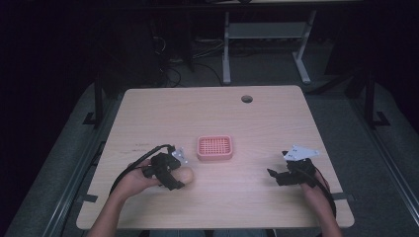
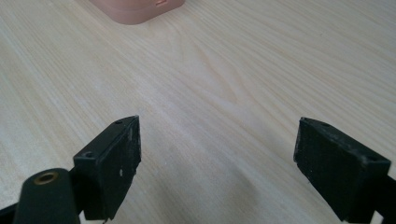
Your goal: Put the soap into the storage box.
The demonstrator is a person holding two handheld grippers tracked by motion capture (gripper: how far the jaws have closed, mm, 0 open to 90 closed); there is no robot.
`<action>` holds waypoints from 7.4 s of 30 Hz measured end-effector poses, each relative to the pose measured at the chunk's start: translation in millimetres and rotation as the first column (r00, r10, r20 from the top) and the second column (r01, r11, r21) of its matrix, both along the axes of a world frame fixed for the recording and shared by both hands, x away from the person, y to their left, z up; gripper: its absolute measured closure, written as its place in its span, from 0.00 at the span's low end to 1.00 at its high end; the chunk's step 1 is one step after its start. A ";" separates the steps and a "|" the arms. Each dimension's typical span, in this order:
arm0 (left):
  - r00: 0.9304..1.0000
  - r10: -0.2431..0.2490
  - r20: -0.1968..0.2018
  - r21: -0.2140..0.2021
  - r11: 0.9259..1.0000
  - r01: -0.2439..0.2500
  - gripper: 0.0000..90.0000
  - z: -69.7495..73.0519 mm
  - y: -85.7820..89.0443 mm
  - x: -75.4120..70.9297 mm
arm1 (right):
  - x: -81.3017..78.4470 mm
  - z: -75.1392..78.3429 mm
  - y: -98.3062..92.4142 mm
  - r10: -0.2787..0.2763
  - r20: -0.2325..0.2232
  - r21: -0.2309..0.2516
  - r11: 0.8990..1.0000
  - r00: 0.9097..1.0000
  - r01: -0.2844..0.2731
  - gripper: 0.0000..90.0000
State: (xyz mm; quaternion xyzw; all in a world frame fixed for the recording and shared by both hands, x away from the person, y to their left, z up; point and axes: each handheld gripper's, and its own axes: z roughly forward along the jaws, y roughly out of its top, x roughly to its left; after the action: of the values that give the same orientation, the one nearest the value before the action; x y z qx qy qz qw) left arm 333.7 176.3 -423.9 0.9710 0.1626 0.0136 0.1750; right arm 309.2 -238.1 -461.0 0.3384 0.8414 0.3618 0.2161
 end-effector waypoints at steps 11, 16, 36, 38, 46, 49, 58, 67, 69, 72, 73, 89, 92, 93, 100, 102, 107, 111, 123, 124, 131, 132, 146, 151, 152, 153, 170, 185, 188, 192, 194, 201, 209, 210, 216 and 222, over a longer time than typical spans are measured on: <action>1.000 0.000 0.000 -0.005 1.000 0.000 0.36 3.7 -4.8 7.1 | 0.6 -0.3 -1.8 -0.006 -0.007 0.005 1.000 1.000 0.006 0.16; 1.000 0.006 -0.012 -0.019 1.000 -0.006 0.36 4.1 -4.0 10.6 | 0.8 -0.5 -1.5 -0.002 -0.007 -0.002 1.000 1.000 0.002 0.16; 1.000 -0.018 -0.007 0.014 1.000 0.018 0.36 10.8 -24.6 29.7 | 0.5 0.6 -2.0 0.007 -0.006 0.019 1.000 1.000 -0.007 0.16; 1.000 -0.024 -0.006 0.021 0.999 0.024 0.36 11.7 -29.0 31.4 | 0.7 0.9 -2.3 0.009 -0.003 0.020 1.000 1.000 -0.009 0.16; 0.999 -0.040 -0.005 0.028 0.999 0.041 0.36 16.2 -37.7 38.5 | 2.0 1.2 -4.2 0.003 0.003 0.011 1.000 1.000 -0.003 0.16; 0.999 -0.043 -0.004 0.029 0.999 0.043 0.36 17.2 -41.5 40.7 | 1.2 2.1 -4.0 -0.006 0.000 0.028 1.000 1.000 0.006 0.16; 0.999 -0.051 -0.001 0.032 0.998 0.051 0.36 20.8 -50.4 47.1 | 1.3 2.1 -4.6 -0.004 0.002 0.027 1.000 1.000 0.003 0.16; 0.997 -0.078 0.017 0.045 0.996 0.077 0.36 29.7 -64.5 56.6 | 1.5 2.5 -5.2 -0.012 0.002 0.034 0.999 1.000 0.012 0.16; 0.997 -0.076 0.010 0.039 0.996 0.076 0.36 30.3 -66.9 59.1 | 0.8 3.2 -4.9 -0.016 0.001 0.048 0.999 1.000 0.016 0.16; 0.996 -0.084 0.012 0.046 0.995 0.084 0.36 30.9 -71.5 63.1 | 0.8 3.3 -5.4 -0.016 0.001 0.049 0.999 1.000 0.016 0.16; 0.996 -0.089 0.012 0.051 0.995 0.089 0.36 31.6 -74.3 64.9 | 1.1 3.1 -5.5 -0.016 -0.002 0.049 0.999 1.000 0.017 0.16; 0.996 -0.092 0.005 0.061 0.994 0.091 0.36 32.1 -85.6 83.0 | 1.0 4.4 -6.7 -0.025 -0.001 0.051 0.998 1.000 0.025 0.16; 0.996 -0.092 0.003 0.060 0.994 0.092 0.36 32.5 -88.1 86.1 | 1.0 4.8 -7.3 -0.034 0.001 0.057 0.998 0.999 0.034 0.16; 0.996 -0.090 0.003 0.059 0.994 0.089 0.36 32.7 -89.1 86.8 | 1.0 5.0 -7.7 -0.036 0.003 0.056 0.998 0.999 0.036 0.16; 0.996 -0.089 -0.010 0.038 0.995 0.089 0.36 29.8 -97.1 93.0 | 1.3 5.4 -8.2 -0.049 0.006 0.057 0.997 0.999 0.048 0.15; 0.996 -0.092 -0.011 0.040 0.995 0.093 0.36 28.5 -98.4 96.3 | 1.5 5.4 -8.2 -0.050 0.005 0.056 0.997 0.999 0.050 0.15; 0.995 -0.096 -0.023 0.050 0.994 0.097 0.36 26.9 -103.9 102.2 | 1.8 6.4 -8.9 -0.060 0.000 0.062 0.996 0.998 0.060 0.15; 0.994 -0.103 -0.022 0.045 0.994 0.104 0.36 27.2 -108.7 105.3 | 2.2 6.1 -9.8 -0.062 0.001 0.064 0.996 0.998 0.062 0.15; 0.994 -0.103 -0.037 0.047 0.993 0.105 0.36 16.4 -115.3 115.7 | 1.9 5.4 -8.1 -0.060 -0.006 0.067 0.996 0.998 0.060 0.15; 0.994 -0.104 -0.035 0.048 0.993 0.105 0.36 15.9 -116.1 116.7 | 1.9 5.5 -8.2 -0.060 -0.006 0.068 0.996 0.998 0.061 0.15; 0.993 -0.109 -0.034 0.062 0.992 0.111 0.36 15.6 -122.3 118.8 | 1.9 5.3 -8.2 -0.061 -0.008 0.067 0.996 0.998 0.061 0.15; 0.993 -0.113 -0.035 0.061 0.991 0.115 0.36 15.7 -122.7 119.4 | 1.9 5.3 -8.2 -0.061 -0.008 0.068 0.996 0.998 0.061 0.15; 0.994 -0.102 -0.050 0.071 0.992 0.105 0.36 10.6 -122.7 124.2 | 1.9 4.8 -7.3 -0.055 -0.010 0.063 0.996 0.998 0.056 0.15; 0.994 -0.094 -0.057 0.070 0.993 0.098 0.36 9.8 -122.2 125.0 | 2.2 4.6 -7.3 -0.053 -0.008 0.061 0.997 0.999 0.053 0.15; 0.994 -0.094 -0.057 0.071 0.993 0.098 0.36 9.8 -122.2 125.1 | 2.2 4.6 -7.3 -0.053 -0.008 0.062 0.997 0.999 0.053 0.15; 0.994 -0.095 -0.056 0.073 0.992 0.099 0.36 9.8 -122.3 125.2 | 2.2 4.6 -7.3 -0.053 -0.007 0.063 0.997 0.999 0.053 0.15; 0.994 -0.097 -0.047 0.058 0.993 0.099 0.36 12.4 -122.2 126.9 | 3.1 3.8 -6.5 -0.050 -0.008 0.061 0.997 0.999 0.050 0.15; 0.996 -0.081 -0.029 0.054 0.995 0.083 0.32 23.7 -110.9 117.6 | 3.4 3.3 -5.9 -0.046 -0.009 0.058 0.997 0.999 0.047 0.15; 0.997 -0.078 -0.028 0.050 0.996 0.079 0.32 26.2 -105.6 116.1 | 3.7 3.0 -6.1 -0.050 -0.014 0.059 0.997 0.999 0.051 0.15; 0.998 -0.058 -0.019 0.032 0.998 0.059 0.31 29.4 -94.0 113.6 | 4.2 2.5 -5.5 -0.046 -0.012 0.052 0.998 0.999 0.047 0.15; 0.998 -0.058 -0.024 0.029 0.998 0.059 0.31 30.1 -91.9 113.4 | 4.1 2.5 -5.3 -0.047 -0.013 0.052 0.998 0.999 0.048 0.15; 0.999 -0.047 -0.023 0.016 0.999 0.048 0.30 29.5 -85.4 108.2 | 4.8 1.8 -5.7 -0.055 -0.019 0.055 0.997 0.998 0.056 0.15; 0.999 -0.046 -0.023 0.016 0.999 0.047 0.29 29.0 -80.6 102.5 | 5.3 1.1 -5.4 -0.056 -0.023 0.051 0.997 0.998 0.057 0.15; 0.999 -0.050 -0.021 0.016 0.999 0.050 0.29 29.5 -80.1 101.5 | 5.4 1.0 -5.2 -0.054 -0.024 0.049 0.997 0.998 0.055 0.15; 0.999 -0.045 -0.014 -0.003 0.999 0.045 0.29 31.9 -75.0 96.1 | 5.7 0.5 -3.8 -0.056 -0.026 0.047 0.997 0.998 0.057 0.15; 0.999 -0.044 -0.011 -0.023 0.999 0.044 0.29 32.9 -70.0 90.4 | 6.1 -0.2 -2.1 -0.056 -0.029 0.044 0.997 0.998 0.058 0.15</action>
State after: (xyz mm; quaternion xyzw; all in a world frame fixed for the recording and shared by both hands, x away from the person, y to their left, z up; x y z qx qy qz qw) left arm 424.1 106.3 -390.9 0.9724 0.1422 0.0023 0.1852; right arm 315.3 -240.2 -461.2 0.3721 0.8260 0.3695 0.2068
